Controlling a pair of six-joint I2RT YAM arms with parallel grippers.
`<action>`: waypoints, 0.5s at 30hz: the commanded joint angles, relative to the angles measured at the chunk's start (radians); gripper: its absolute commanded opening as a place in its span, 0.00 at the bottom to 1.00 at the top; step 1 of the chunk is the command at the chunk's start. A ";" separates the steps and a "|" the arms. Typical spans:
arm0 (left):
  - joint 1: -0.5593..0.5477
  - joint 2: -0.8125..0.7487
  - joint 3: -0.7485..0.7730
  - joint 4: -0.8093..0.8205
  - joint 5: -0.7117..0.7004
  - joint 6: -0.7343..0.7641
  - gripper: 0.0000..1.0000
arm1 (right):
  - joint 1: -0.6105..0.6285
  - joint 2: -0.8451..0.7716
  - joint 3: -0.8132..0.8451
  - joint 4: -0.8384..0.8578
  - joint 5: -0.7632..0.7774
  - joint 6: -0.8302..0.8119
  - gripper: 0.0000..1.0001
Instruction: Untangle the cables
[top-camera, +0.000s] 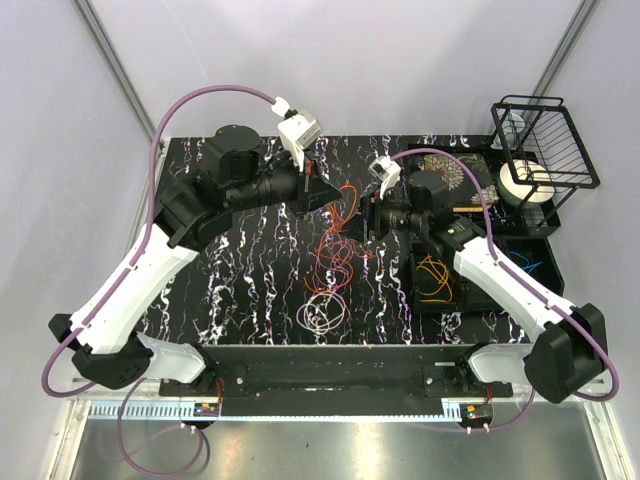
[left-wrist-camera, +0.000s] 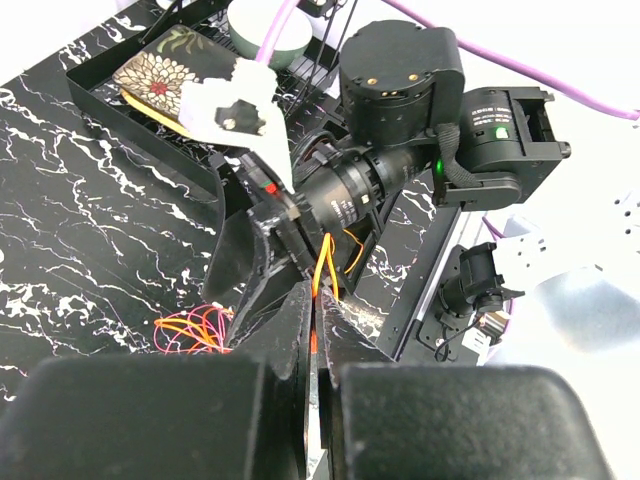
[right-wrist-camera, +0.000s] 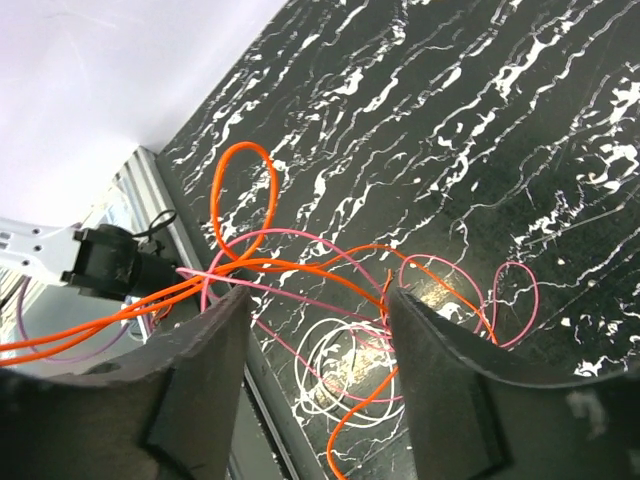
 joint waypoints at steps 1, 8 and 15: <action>0.004 0.001 0.038 0.052 0.031 -0.004 0.00 | 0.015 0.005 0.047 0.024 0.049 -0.024 0.58; 0.003 0.004 0.026 0.053 0.023 -0.005 0.00 | 0.016 -0.013 0.026 0.049 0.090 -0.010 0.29; 0.003 -0.013 -0.010 0.063 0.017 -0.010 0.00 | 0.016 -0.024 0.009 0.064 0.165 0.019 0.06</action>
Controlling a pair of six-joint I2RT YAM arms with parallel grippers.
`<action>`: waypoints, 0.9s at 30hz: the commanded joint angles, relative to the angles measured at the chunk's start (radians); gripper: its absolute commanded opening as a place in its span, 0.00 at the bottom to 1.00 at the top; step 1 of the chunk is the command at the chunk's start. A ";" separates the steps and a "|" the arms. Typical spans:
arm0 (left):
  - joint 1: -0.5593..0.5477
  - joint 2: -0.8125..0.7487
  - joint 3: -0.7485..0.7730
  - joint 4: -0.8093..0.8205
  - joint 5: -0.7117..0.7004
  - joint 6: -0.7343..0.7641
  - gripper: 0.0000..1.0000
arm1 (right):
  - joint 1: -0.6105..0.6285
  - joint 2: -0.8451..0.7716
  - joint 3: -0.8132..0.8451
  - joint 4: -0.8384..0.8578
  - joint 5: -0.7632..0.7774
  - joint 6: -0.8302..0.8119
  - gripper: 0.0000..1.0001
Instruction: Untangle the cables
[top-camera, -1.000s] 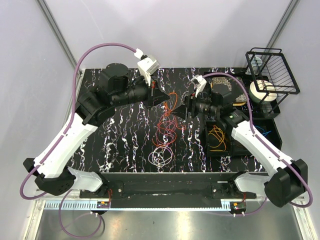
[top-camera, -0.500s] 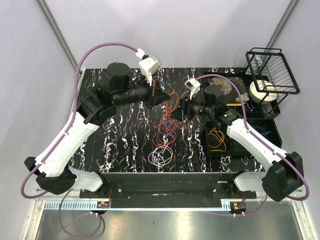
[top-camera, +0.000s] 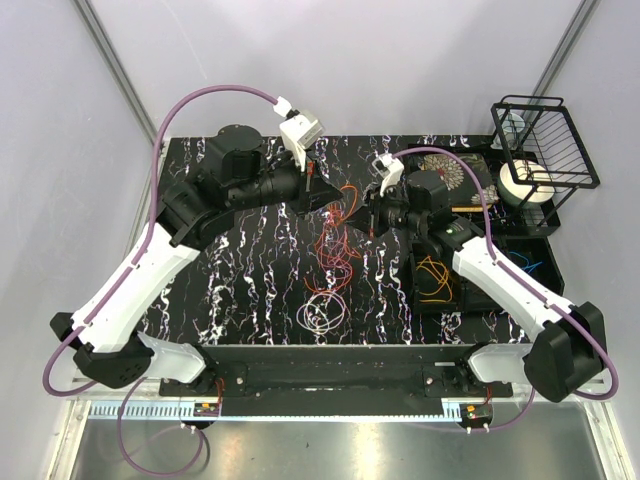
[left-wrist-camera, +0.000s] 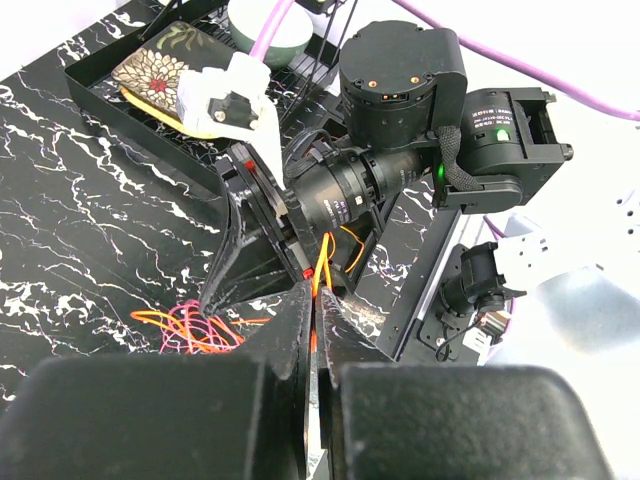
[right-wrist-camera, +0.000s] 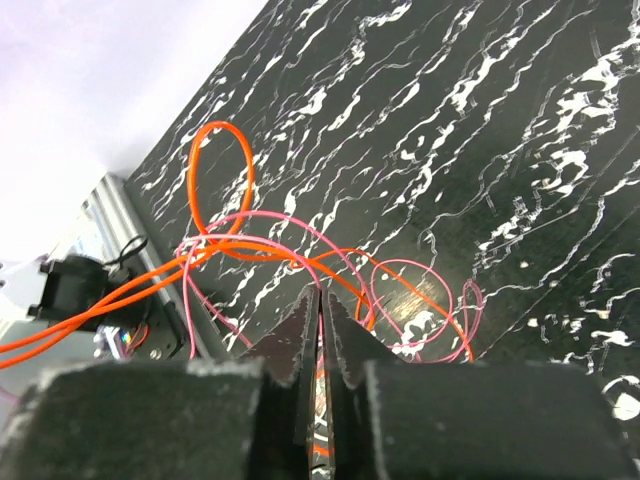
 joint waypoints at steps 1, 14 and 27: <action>0.004 -0.023 -0.019 0.060 0.010 -0.011 0.00 | 0.007 -0.036 0.010 0.052 0.078 0.022 0.04; 0.004 -0.219 -0.387 0.069 -0.138 -0.041 0.00 | 0.007 -0.097 0.086 0.023 0.221 0.115 0.00; 0.023 -0.206 -0.559 -0.031 -0.354 -0.061 0.00 | -0.008 -0.160 0.442 -0.204 0.449 0.074 0.00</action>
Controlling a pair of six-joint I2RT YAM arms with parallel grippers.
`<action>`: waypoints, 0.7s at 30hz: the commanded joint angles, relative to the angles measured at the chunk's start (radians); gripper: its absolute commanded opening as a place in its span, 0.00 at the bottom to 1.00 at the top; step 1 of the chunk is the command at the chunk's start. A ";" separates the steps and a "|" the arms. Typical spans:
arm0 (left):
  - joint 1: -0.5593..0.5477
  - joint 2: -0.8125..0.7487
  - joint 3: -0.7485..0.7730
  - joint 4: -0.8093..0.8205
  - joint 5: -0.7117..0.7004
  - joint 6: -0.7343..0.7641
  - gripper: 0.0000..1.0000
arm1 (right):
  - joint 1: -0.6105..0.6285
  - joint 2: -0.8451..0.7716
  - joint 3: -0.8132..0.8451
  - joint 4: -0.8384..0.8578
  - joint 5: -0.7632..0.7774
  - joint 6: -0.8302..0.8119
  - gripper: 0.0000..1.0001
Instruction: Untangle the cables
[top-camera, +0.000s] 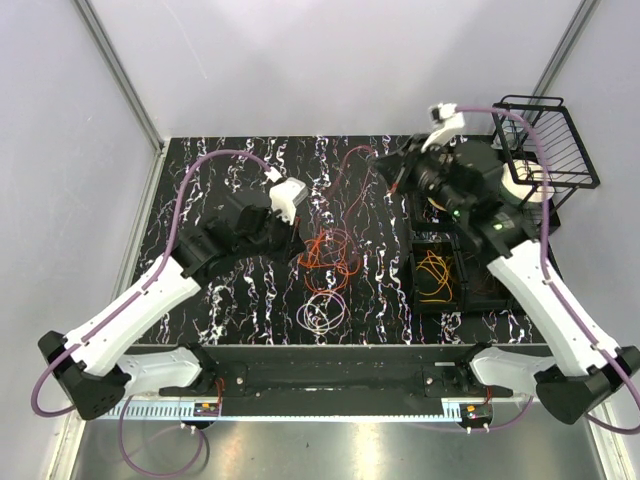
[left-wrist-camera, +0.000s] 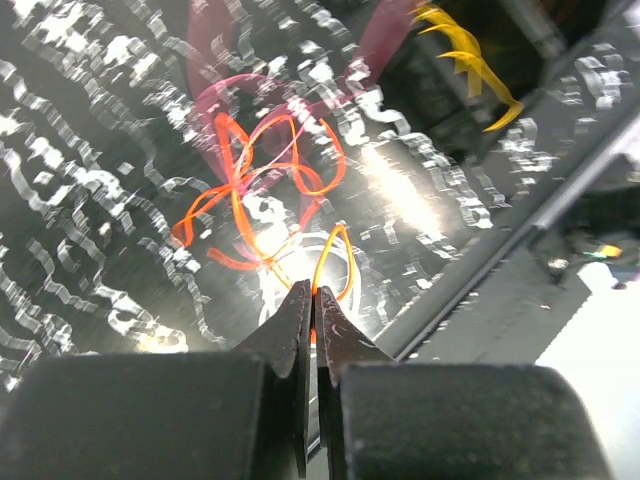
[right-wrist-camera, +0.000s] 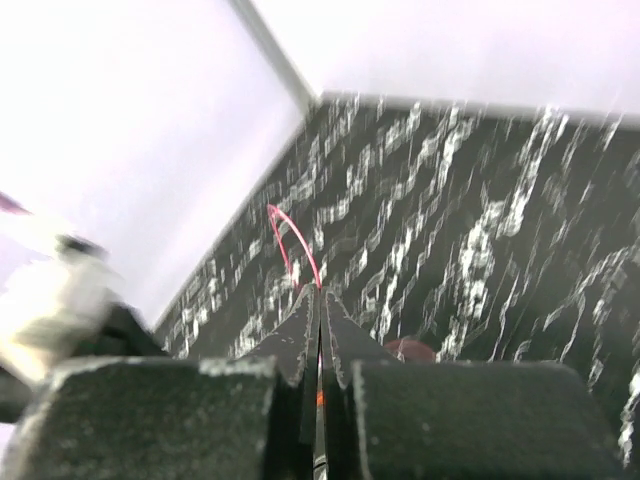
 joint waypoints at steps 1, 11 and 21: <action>0.018 0.027 -0.015 -0.027 -0.122 -0.011 0.00 | -0.009 -0.040 0.172 -0.083 0.122 -0.039 0.00; 0.081 0.138 -0.052 -0.109 -0.271 -0.044 0.00 | -0.017 0.033 0.577 -0.237 0.260 -0.154 0.00; 0.176 0.256 -0.058 -0.190 -0.470 -0.093 0.00 | -0.019 0.146 0.861 -0.324 0.323 -0.231 0.00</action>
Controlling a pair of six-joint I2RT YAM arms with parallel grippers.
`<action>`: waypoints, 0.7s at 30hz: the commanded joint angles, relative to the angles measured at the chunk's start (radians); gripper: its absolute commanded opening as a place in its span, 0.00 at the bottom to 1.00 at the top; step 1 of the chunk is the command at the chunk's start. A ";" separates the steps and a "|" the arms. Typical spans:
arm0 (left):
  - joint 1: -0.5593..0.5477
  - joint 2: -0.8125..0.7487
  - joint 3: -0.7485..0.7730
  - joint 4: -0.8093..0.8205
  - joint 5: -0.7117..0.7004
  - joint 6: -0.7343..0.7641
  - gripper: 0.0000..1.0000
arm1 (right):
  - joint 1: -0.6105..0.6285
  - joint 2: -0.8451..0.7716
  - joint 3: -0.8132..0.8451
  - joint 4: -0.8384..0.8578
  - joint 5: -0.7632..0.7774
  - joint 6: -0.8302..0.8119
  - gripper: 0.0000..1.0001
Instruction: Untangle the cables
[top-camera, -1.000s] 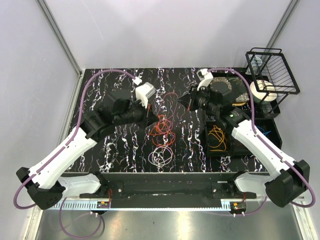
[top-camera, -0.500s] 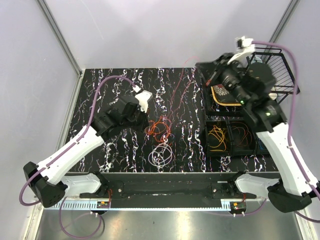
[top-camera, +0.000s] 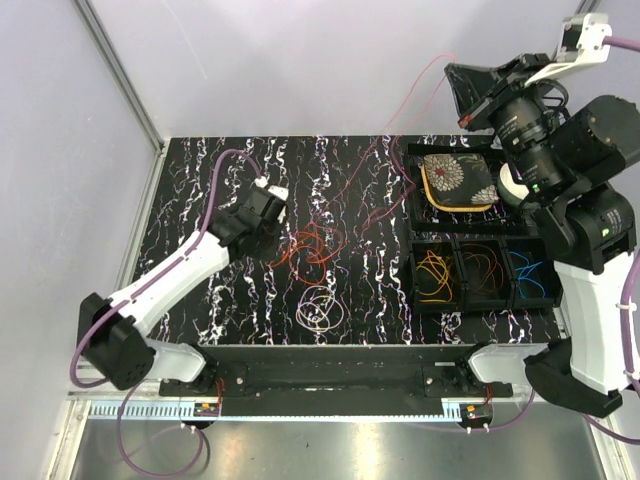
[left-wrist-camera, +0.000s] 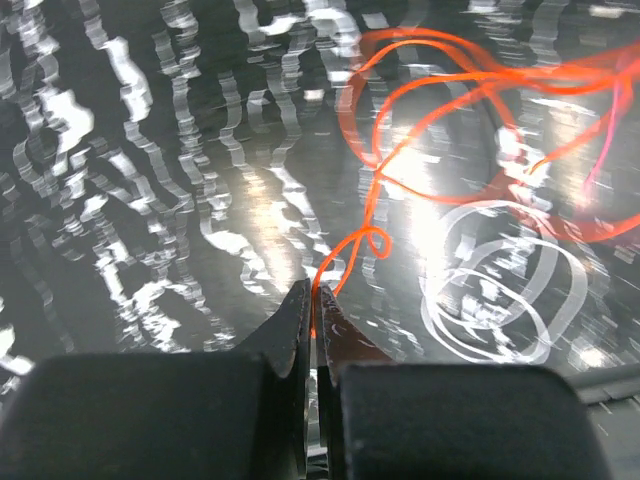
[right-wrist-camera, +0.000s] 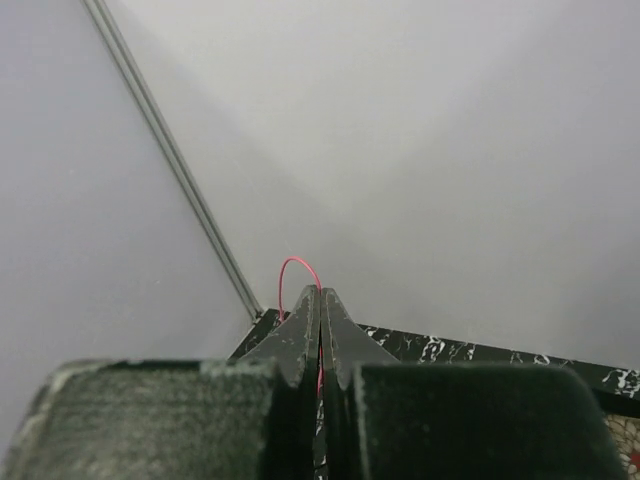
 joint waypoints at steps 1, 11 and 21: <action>0.051 0.077 0.007 -0.053 -0.153 -0.051 0.00 | -0.004 0.068 0.161 -0.061 0.062 -0.061 0.00; 0.281 0.152 -0.055 -0.062 -0.178 -0.085 0.00 | -0.004 0.158 0.422 -0.118 0.151 -0.162 0.00; 0.453 0.192 -0.066 -0.028 -0.196 -0.128 0.00 | -0.004 0.076 0.404 -0.101 0.259 -0.213 0.00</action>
